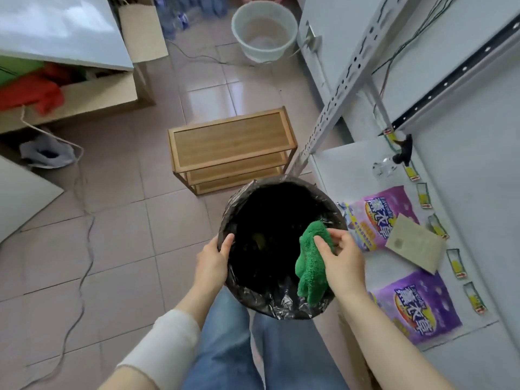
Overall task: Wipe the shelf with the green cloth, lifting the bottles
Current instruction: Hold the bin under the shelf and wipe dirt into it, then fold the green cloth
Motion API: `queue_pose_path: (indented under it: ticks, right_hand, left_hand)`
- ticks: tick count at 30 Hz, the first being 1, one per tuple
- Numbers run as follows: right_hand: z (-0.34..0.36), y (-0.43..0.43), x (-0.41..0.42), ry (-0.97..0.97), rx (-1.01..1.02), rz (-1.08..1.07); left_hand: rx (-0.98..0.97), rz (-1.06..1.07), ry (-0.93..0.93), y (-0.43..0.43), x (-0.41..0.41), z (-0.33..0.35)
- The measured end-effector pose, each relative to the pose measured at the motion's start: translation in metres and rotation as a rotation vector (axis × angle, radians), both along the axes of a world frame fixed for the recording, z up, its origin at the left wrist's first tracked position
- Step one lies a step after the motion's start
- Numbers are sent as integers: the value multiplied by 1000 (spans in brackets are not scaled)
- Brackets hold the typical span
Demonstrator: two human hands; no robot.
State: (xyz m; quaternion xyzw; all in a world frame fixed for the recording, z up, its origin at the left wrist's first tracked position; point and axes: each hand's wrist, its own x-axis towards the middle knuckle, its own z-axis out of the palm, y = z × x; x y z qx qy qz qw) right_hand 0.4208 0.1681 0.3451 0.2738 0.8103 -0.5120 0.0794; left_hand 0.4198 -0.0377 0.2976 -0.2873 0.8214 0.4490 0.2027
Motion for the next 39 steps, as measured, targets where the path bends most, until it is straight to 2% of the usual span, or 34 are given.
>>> queue_pose_path:
  ticks: [4, 8, 16, 21, 24, 26, 32, 34, 37, 39]
  right_hand:
    - [-61, -12, -60, -61, -34, -49]
    - [-143, -23, -116, -94, -73, -252]
    - [-321, -2, -177, -217, -22, -298]
    - [-406, 20, -191, -246, -63, -339]
    - [-440, 29, -198, -238, -159, -399]
    - [-455, 31, -199, -260, -194, -339]
    - [-471, 33, -198, -271, -267, -364]
    - [-467, 31, -199, -270, -384, -491]
    - [-456, 28, -199, -275, -704, -749]
    - [-445, 26, -194, -344, -799, -780]
  left_hand:
    - [34, -5, -63, -9, -56, -64]
    - [52, -41, -89, -7, -107, -143]
    - [48, -142, -156, 16, -177, -333]
    - [10, -164, -126, 38, -195, -403]
    - [13, -152, -99, 45, -201, -429]
    - [15, -132, -106, 49, -204, -439]
    - [44, -113, -113, 56, -207, -450]
    - [74, -130, -170, 57, -208, -449]
    - [135, -84, -331, 53, -205, -444]
    - [35, -18, -328, 50, -202, -431]
